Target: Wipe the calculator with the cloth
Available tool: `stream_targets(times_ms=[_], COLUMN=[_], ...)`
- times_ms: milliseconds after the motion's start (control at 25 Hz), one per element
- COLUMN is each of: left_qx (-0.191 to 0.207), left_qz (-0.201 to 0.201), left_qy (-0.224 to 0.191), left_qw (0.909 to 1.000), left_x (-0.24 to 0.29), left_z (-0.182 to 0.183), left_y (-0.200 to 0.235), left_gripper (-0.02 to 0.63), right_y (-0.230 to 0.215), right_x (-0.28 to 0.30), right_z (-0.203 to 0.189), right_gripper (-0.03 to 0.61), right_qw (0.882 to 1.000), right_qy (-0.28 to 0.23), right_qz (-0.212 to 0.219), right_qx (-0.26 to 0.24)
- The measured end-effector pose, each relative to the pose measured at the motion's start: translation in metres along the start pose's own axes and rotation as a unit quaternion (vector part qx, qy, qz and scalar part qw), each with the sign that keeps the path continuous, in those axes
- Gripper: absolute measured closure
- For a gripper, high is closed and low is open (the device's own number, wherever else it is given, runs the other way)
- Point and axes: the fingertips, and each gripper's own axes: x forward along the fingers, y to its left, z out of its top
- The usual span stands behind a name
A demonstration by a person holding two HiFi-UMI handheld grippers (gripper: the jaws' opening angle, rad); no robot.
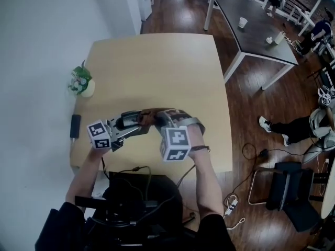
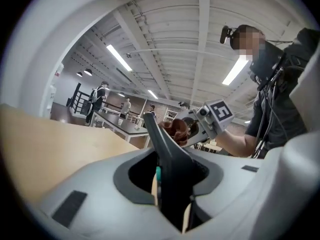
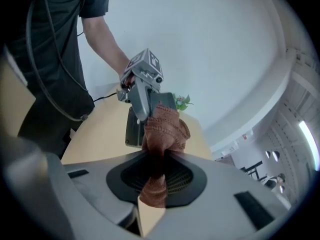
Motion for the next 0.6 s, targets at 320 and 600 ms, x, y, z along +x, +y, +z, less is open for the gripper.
stream_targets(times_ms=[320,600], left_qx=[-0.073,-0.108], left_qz=[0.028,0.039], left_qy=[-0.047,-0.048], left_qw=[0.9958,0.9923], left_x=[-0.01,-0.024], left_z=[-0.01,-0.028], left_y=[0.011,0.02], left_gripper=[0.474,0.474], right_y=[0.044,0.057], right_x=[0.021,0.023], right_z=[-0.12,-0.076], right_gripper=[0.511,0.512], right_qw=[0.982,0.962], right_qy=[0.135,0.023], right_qz=[0.027,0.044], right_qx=[0.132,0.269])
